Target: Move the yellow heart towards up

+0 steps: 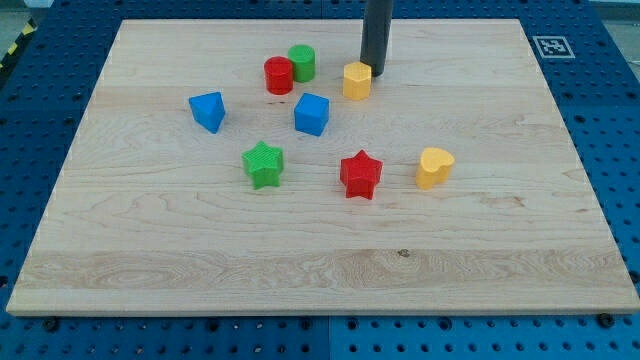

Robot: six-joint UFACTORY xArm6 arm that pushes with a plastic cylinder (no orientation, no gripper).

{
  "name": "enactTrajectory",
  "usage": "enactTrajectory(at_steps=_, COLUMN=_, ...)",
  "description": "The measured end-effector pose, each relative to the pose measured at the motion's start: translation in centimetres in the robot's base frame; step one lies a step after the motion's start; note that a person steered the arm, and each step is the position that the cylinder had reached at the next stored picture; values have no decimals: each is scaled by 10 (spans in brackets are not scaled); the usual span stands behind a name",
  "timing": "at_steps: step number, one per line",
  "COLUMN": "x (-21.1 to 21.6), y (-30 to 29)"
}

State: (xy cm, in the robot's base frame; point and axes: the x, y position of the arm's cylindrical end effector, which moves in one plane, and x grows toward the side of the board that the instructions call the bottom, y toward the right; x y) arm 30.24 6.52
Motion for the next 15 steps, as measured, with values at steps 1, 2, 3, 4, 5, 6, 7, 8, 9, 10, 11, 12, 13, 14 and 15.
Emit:
enactTrajectory(at_steps=1, x=1, y=0)
enactTrajectory(at_steps=2, x=2, y=-5)
enactTrajectory(at_steps=3, x=8, y=-8)
enactTrajectory(at_steps=4, x=8, y=-4)
enactTrajectory(at_steps=5, x=15, y=45)
enactTrajectory(at_steps=6, x=66, y=90)
enactTrajectory(at_steps=7, x=165, y=106)
enactTrajectory(at_steps=8, x=238, y=111)
enactTrajectory(at_steps=9, x=253, y=102)
enactTrajectory(at_steps=10, x=229, y=68)
enactTrajectory(at_steps=11, x=196, y=38)
enactTrajectory(at_steps=12, x=174, y=31)
enactTrajectory(at_steps=13, x=178, y=33)
enactTrajectory(at_steps=14, x=200, y=51)
enactTrajectory(at_steps=15, x=200, y=51)
